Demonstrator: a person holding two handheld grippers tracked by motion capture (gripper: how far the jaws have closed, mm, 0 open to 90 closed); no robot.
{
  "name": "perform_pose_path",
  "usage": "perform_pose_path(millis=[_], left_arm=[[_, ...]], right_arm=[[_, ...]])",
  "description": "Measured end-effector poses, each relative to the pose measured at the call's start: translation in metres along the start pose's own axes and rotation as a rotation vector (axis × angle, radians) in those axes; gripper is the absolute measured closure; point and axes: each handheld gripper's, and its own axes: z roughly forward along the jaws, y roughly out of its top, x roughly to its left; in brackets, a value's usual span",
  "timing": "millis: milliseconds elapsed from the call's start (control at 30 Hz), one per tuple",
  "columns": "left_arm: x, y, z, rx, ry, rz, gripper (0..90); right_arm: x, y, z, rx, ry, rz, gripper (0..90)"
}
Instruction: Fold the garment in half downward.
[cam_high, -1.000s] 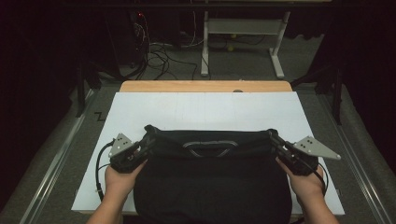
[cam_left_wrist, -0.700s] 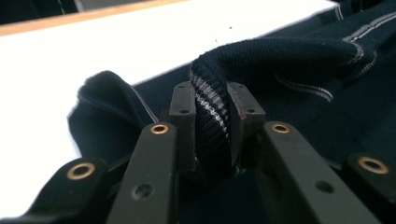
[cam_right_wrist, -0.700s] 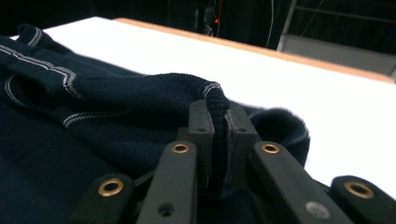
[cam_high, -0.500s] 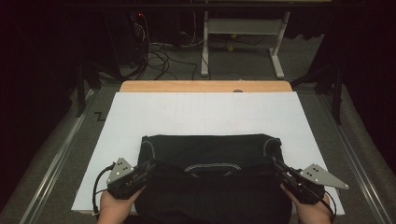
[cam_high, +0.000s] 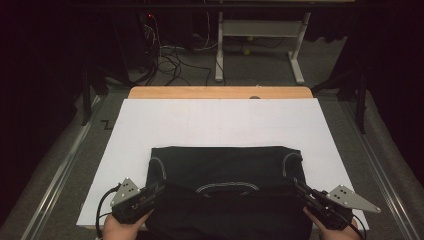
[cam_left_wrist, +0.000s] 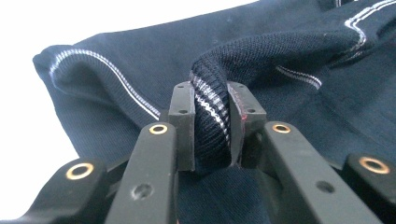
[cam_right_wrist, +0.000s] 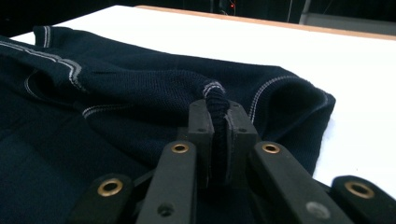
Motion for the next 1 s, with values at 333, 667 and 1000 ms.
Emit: perform_pose_path(millis=[333, 667, 1000], left_arm=[[0.004, -0.007, 0.015, 0.116, 0.030, -0.033, 64.3], [0.012, 0.000, 0.006, 0.068, 0.127, -0.064, 23.2], [0.029, 0.003, -0.010, 0.014, 0.089, -0.130, 12.5]], right_arm=[[-0.004, -0.013, 0.014, 0.153, 0.002, 0.037, 82.8], [-0.012, -0.012, 0.011, 0.107, -0.034, 0.101, 44.6], [-0.020, -0.004, 0.002, 0.034, -0.083, 0.112, 34.9]])
